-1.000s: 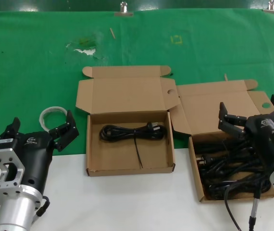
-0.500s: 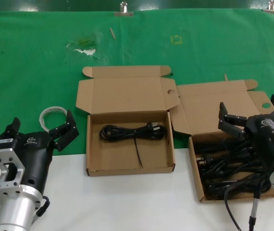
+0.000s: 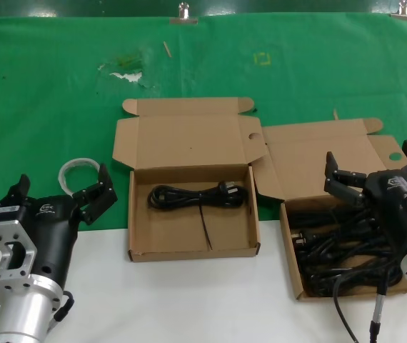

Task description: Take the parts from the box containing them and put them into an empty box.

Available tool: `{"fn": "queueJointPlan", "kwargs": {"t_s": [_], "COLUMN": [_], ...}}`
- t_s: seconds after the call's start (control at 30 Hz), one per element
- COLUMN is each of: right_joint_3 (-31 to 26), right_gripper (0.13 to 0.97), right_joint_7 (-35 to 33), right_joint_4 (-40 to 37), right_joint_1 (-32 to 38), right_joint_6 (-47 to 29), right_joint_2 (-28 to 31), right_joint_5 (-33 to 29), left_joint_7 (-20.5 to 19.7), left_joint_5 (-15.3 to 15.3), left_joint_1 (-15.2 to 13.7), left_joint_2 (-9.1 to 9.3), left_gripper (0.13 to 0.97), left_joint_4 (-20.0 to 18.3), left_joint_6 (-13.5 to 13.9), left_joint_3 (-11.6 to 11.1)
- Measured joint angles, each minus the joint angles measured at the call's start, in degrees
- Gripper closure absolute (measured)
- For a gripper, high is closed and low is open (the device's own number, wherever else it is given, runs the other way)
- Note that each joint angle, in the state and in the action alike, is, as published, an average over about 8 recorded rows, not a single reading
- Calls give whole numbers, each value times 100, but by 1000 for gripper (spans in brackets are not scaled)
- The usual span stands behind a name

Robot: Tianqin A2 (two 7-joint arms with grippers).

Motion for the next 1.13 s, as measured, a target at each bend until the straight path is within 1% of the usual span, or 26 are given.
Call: {"fn": "queueJointPlan", "kwargs": {"t_s": [1.13], "right_joint_3": [0], "right_gripper": [129], "right_joint_7": [0], "right_joint_4": [0], "right_joint_1": [0], "right_joint_6": [0], "right_joint_2": [0], "right_joint_5": [0], "left_joint_7": [0], "left_joint_5": [0], "left_joint_1": [0], "left_joint_2": [0], "left_gripper": [132], "left_joint_4": [0], "left_joint_6": [0], "left_joint_3": [0]}}
